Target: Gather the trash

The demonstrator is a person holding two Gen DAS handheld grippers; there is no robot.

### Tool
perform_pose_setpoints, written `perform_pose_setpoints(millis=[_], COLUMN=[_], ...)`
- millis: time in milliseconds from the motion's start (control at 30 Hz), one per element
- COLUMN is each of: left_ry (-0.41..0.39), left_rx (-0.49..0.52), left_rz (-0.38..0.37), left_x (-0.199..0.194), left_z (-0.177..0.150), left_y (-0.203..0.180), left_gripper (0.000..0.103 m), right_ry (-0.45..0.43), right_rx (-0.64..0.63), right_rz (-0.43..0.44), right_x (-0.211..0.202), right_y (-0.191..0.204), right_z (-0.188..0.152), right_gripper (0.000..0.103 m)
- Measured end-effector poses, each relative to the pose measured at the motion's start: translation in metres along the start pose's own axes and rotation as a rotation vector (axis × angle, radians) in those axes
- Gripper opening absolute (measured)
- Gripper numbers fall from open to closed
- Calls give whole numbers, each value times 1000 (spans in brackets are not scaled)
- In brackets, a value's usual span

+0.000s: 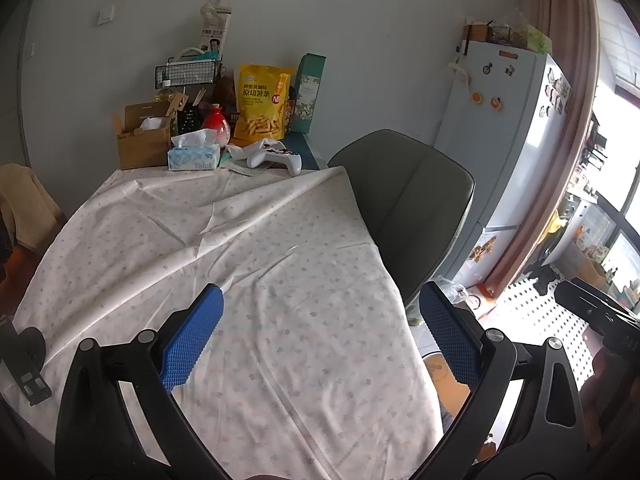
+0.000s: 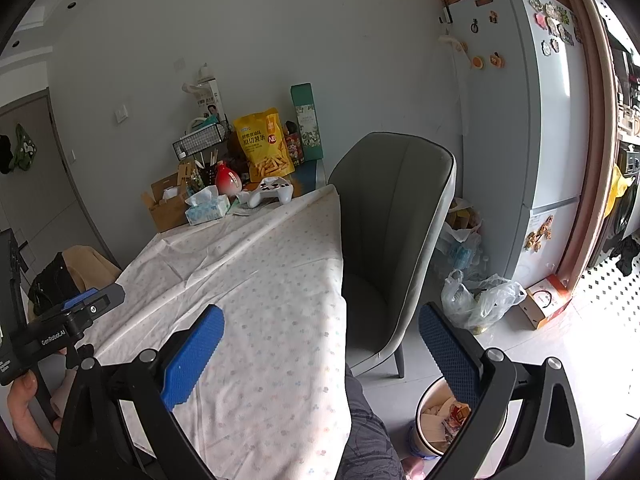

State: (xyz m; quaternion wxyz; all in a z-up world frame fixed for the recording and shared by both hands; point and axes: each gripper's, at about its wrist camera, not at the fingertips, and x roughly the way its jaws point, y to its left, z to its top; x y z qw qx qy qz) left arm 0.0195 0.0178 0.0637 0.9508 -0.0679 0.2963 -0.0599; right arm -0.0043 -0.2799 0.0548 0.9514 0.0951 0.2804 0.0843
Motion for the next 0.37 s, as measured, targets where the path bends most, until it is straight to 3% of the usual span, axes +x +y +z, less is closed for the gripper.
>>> perform_pose_setpoints(millis=[367], left_ry=[28], left_rx=[-9], left_rz=[5], left_x=[13], left_z=[-4], left_y=[7], left_gripper=[97], right_ry=[24], right_rx=[4], right_rz=[0], right_x=[12], right_y=[-2], right_z=[-6], right_gripper=[95])
